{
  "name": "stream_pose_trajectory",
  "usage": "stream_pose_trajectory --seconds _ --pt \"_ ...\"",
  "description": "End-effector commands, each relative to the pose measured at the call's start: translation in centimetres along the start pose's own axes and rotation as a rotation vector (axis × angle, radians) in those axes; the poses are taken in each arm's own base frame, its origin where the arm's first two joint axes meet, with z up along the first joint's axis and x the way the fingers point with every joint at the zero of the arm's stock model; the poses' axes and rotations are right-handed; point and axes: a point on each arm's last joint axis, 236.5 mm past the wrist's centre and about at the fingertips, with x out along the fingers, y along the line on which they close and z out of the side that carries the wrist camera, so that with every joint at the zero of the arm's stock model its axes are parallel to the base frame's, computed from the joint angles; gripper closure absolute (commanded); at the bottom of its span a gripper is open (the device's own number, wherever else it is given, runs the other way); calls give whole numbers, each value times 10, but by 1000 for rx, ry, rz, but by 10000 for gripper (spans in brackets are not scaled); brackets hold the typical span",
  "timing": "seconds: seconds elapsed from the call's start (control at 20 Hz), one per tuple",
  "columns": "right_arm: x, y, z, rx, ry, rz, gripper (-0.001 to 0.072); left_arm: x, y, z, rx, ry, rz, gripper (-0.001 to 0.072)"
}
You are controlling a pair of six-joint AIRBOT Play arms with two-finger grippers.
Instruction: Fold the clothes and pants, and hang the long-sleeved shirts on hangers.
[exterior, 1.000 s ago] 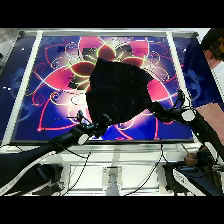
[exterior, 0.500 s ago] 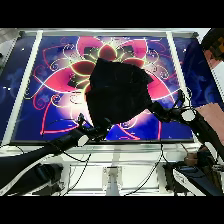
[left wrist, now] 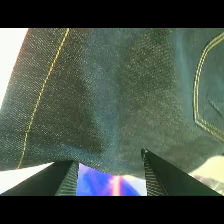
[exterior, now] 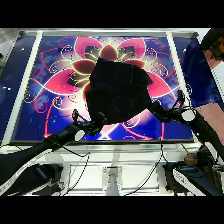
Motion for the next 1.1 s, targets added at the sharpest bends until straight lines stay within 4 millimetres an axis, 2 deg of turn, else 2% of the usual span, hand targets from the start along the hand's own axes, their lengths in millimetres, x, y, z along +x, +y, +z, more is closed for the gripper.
stream_pose_trajectory --seconds 0.0,0.05,0.2,0.35,0.65,0.85,1.05 --pt "0 0 0 1 1 0 76 2 0 15 -135 -29 -6 314" --pt "0 0 0 1 1 0 76 2 -1 17 -138 -33 -9 362" --pt "0 0 0 1 -1 1 76 0 -7 20 -140 -38 -34 367" --pt "0 0 0 1 -1 1 76 -6 -13 2 -110 -7 -49 366" --pt "0 0 0 1 -2 1 76 -24 21 -15 -94 46 122 366" --pt "0 0 0 1 -2 1 76 -25 28 -11 -67 35 150 366" --pt "0 1 0 5 -1 4 76 -13 14 4 -29 -7 77 366"
